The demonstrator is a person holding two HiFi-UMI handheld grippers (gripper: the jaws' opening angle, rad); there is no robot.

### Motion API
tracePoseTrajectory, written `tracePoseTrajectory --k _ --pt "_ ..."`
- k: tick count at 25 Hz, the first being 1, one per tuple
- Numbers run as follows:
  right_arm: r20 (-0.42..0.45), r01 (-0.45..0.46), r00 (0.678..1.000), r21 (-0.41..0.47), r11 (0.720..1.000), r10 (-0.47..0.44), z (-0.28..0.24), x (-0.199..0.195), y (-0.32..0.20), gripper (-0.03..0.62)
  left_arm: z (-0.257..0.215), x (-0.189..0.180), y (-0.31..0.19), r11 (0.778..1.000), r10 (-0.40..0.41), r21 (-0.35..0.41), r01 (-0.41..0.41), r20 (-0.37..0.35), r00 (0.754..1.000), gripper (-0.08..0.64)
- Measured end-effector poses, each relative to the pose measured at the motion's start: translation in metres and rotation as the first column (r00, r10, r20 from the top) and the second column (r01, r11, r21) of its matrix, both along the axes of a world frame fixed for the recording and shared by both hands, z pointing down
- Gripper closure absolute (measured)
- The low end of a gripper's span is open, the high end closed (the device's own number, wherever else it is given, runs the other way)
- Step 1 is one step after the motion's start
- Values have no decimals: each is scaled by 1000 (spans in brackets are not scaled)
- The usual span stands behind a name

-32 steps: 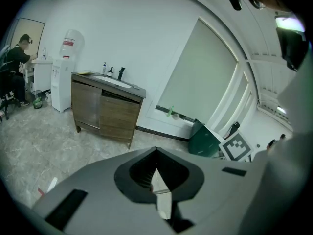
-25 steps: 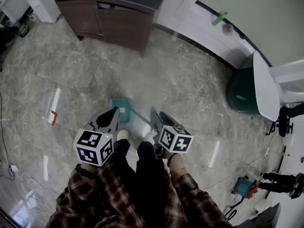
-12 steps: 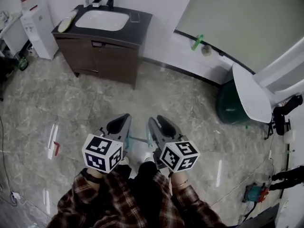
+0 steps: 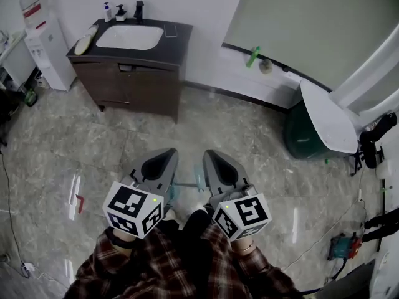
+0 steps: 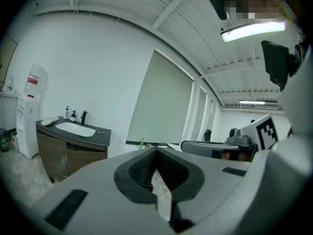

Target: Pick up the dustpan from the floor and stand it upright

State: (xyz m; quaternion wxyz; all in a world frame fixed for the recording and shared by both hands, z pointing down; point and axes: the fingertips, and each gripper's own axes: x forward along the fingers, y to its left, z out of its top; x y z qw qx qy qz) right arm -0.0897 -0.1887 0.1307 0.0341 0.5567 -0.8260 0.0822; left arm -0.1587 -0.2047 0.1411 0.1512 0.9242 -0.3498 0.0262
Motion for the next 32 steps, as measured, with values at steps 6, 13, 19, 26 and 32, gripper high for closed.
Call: tracePoseTrajectory --k 6,13,19,26,32 --pt "35 41 999 -9 999 -41 2 -14 3 581 3 -3 11 1000 -2 1 2 -3 1000 560" --pt "13 48 999 -32 998 -47 10 -18 3 581 9 -3 14 1000 -7 -10 7 0 1000 560" --pt "7 56 998 -41 998 -56 12 -21 3 581 12 -5 14 1000 -13 -16 13 0 1000 560" --pt "-4 76 997 -47 996 -77 13 -26 1 581 15 -8 12 1000 -21 -19 21 9 1000 560" --pt "-1 99 995 -56 994 -99 16 -34 2 581 19 -11 14 999 -30 -29 30 9 1000 560"
